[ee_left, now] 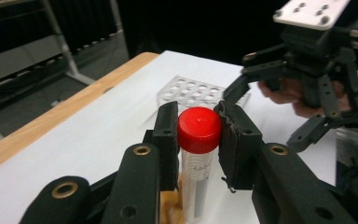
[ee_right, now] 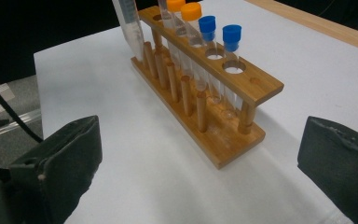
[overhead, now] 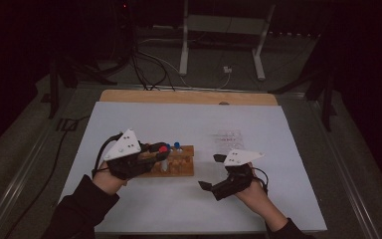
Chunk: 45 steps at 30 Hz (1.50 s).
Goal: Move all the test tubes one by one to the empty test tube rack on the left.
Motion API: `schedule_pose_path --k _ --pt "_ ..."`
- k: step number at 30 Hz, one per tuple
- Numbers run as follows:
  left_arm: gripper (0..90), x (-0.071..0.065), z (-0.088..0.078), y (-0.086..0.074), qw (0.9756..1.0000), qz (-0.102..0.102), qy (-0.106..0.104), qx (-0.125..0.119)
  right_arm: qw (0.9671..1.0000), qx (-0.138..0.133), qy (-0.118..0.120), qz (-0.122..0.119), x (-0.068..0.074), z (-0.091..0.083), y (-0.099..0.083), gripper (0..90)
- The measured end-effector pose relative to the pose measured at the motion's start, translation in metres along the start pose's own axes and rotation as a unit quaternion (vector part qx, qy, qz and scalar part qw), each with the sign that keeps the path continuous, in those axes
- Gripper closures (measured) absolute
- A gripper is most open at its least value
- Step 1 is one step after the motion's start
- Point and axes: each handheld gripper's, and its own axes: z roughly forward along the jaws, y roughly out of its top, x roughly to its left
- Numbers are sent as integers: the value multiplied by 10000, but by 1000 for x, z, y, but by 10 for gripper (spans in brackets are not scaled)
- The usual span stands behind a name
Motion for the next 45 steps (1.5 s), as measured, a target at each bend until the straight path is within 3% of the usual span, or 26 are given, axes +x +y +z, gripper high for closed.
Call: schedule_pose_path --k 10,20,30,45 --pt "714 19 -33 -2 9988 -156 441 -131 10000 -29 33 -14 2 -1 1 0" --pt "714 29 -46 -9 9971 -266 707 -76 10000 -72 11 -38 2 -2 2 0" --pt "714 41 -53 -20 9949 -363 943 43 9999 -56 13 -83 2 -1 2 0" --pt "714 70 -43 -35 9890 -625 1318 -261 10000 -35 15 -33 -1 -1 1 0"
